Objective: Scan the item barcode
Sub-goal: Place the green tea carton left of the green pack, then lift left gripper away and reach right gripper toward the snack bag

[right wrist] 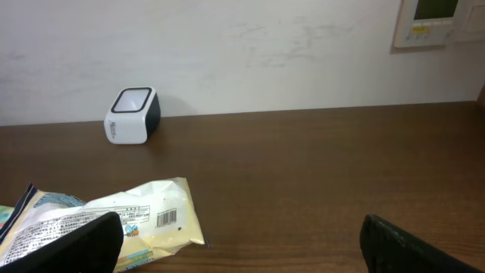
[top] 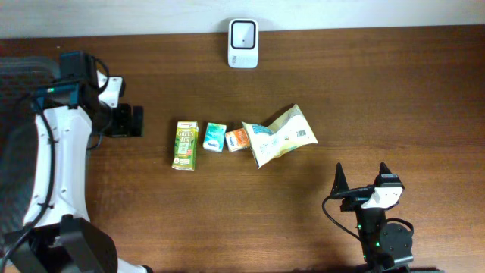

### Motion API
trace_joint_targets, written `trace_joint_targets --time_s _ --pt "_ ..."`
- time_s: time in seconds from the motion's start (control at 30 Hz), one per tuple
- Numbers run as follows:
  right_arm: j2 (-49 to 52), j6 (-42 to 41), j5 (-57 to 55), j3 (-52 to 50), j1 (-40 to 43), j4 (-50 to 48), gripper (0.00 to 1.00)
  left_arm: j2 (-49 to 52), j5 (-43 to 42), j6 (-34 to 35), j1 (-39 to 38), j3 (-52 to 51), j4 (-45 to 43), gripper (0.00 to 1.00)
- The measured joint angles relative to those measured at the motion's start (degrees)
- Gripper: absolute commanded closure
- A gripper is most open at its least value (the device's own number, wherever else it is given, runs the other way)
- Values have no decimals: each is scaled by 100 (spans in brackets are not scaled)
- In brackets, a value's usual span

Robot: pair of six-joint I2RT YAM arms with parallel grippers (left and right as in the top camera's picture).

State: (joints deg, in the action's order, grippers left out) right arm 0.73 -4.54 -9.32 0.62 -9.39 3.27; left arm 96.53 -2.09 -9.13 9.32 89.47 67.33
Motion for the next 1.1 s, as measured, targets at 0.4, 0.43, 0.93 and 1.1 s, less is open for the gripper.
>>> trace_joint_targets --time_s 0.4,0.43,0.93,1.1 --pt "0 -2 0 0 0 0 1 0 330 -1829 682 -2 -4 1" --pt "0 0 2 0 0 0 1 2 343 -1952 817 -2 -96 1" --pt "0 4 2 0 0 0 1 13 -992 -1670 612 66 -935 1" --pt "70 2 267 188 0 369 1 13 -662 192 308 693 -1327 1"
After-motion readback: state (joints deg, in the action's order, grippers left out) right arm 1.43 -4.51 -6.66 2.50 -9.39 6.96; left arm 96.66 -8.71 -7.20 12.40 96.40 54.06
